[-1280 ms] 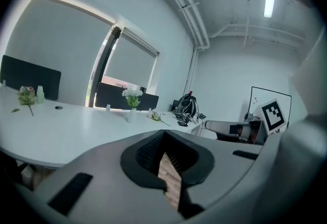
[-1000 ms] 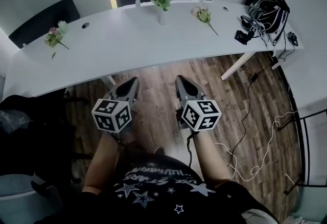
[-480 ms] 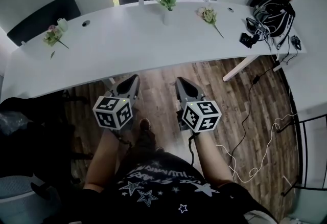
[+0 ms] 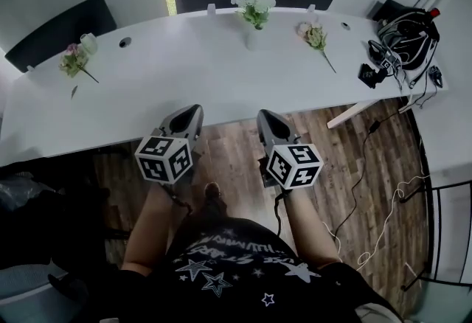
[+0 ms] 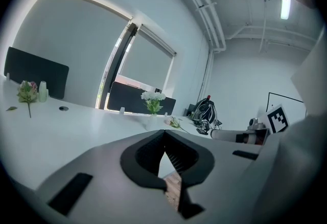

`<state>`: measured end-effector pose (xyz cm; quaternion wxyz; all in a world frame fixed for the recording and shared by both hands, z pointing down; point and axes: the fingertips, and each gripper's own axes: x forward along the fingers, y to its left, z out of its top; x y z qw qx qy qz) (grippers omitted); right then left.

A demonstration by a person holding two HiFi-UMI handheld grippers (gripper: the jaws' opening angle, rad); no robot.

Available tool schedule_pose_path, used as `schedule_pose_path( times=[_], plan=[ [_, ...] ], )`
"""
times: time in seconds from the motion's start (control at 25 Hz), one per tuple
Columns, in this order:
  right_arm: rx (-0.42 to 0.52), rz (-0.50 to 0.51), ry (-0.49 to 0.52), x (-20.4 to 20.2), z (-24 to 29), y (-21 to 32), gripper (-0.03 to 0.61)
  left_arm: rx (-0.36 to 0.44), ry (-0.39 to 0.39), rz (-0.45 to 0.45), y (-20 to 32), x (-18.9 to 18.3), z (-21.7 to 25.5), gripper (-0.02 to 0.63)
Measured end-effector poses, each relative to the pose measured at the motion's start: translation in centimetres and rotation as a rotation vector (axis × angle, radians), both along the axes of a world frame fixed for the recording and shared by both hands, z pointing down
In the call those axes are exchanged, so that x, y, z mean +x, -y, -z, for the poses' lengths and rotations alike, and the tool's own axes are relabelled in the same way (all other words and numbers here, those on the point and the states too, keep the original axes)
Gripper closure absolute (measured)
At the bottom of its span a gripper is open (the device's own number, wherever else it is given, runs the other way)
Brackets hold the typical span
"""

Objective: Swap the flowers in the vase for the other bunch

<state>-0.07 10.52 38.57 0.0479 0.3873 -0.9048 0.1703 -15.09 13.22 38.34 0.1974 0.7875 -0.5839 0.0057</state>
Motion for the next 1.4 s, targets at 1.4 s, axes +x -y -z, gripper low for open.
schedule_pose_path(
  times=[1.4],
  plan=[
    [0.002,-0.052,-0.043,-3.8,-1.0,21.0,0.576,0.020,-0.013,0.006,17.1,-4.3,-1.1,0.606]
  ],
)
